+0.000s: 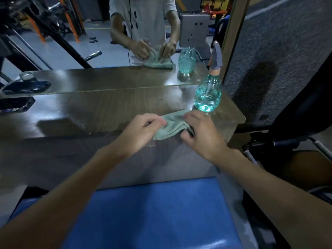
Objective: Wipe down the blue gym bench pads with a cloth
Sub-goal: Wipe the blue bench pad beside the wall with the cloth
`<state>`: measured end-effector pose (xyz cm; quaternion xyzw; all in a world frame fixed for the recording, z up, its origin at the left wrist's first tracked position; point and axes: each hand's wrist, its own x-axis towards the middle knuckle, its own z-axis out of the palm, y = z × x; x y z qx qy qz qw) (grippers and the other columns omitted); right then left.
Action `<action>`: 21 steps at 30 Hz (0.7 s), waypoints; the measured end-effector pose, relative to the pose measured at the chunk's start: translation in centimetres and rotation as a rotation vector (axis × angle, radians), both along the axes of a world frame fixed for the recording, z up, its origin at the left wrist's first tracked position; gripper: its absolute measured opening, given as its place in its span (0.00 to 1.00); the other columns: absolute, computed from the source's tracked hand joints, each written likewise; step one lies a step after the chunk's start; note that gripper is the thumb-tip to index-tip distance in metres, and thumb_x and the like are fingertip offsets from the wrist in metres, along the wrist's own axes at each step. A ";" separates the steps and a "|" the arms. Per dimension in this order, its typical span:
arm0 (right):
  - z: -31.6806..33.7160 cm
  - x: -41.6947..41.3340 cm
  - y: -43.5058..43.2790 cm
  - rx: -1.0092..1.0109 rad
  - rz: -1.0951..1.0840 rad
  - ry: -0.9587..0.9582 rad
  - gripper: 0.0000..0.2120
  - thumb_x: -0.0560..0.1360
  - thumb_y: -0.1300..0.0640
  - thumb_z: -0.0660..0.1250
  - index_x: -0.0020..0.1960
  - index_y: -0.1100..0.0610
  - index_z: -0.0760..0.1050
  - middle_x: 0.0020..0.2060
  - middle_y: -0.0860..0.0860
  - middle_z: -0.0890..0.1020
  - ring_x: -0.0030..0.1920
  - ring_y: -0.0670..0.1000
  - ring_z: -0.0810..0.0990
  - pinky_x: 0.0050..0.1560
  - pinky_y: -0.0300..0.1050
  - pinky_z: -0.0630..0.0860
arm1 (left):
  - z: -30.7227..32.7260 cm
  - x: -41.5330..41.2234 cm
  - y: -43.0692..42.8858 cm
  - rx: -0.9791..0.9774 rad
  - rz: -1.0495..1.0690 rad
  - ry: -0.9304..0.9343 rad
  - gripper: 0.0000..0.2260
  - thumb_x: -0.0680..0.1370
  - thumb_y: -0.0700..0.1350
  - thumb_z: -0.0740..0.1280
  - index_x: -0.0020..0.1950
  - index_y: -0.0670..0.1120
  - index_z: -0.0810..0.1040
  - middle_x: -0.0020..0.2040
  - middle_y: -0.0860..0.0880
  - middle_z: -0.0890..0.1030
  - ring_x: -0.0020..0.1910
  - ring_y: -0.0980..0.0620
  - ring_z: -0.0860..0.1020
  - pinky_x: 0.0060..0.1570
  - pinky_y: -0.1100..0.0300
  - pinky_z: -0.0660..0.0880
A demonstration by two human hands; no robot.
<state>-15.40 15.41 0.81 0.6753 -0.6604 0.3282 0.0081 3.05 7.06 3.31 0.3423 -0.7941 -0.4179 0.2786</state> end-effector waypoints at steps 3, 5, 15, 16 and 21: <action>0.2 -1.5 3.7 -0.021 0.011 -0.267 0.06 0.75 0.62 0.65 0.50 0.58 0.78 0.36 0.47 0.79 0.37 0.48 0.77 0.37 0.43 0.70 | -0.7 0.6 3.4 -0.269 -0.180 -0.151 0.22 0.68 0.53 0.67 0.63 0.53 0.77 0.54 0.53 0.74 0.51 0.61 0.74 0.49 0.71 0.68; -0.1 -2.8 6.4 -0.044 -0.001 -0.339 0.06 0.75 0.64 0.65 0.49 0.58 0.78 0.32 0.44 0.77 0.32 0.43 0.75 0.34 0.39 0.69 | -2.4 -0.2 5.9 -0.435 -0.184 -0.191 0.29 0.67 0.57 0.68 0.66 0.50 0.76 0.55 0.52 0.71 0.53 0.56 0.71 0.54 0.71 0.66; -11.7 -10.1 16.5 0.309 -0.146 -0.540 0.09 0.70 0.57 0.66 0.32 0.51 0.77 0.27 0.47 0.77 0.31 0.40 0.73 0.34 0.46 0.71 | -17.6 -10.3 15.1 0.396 -0.036 0.038 0.16 0.79 0.49 0.67 0.56 0.35 0.77 0.52 0.35 0.83 0.47 0.46 0.81 0.52 0.39 0.77; -13.8 -10.6 16.6 0.349 -0.180 -0.518 0.12 0.71 0.59 0.67 0.30 0.49 0.76 0.25 0.44 0.76 0.31 0.40 0.74 0.33 0.44 0.70 | -20.1 -10.9 15.4 0.446 -0.046 0.023 0.12 0.81 0.45 0.66 0.57 0.36 0.78 0.53 0.37 0.84 0.49 0.46 0.82 0.53 0.42 0.78; -29.2 -11.5 15.5 0.617 -0.390 -0.065 0.18 0.77 0.48 0.64 0.66 0.49 0.73 0.62 0.52 0.76 0.66 0.57 0.72 0.63 0.55 0.68 | -37.6 -12.1 13.9 0.363 -0.039 -0.203 0.16 0.81 0.40 0.66 0.67 0.40 0.70 0.54 0.40 0.81 0.52 0.45 0.79 0.52 0.53 0.74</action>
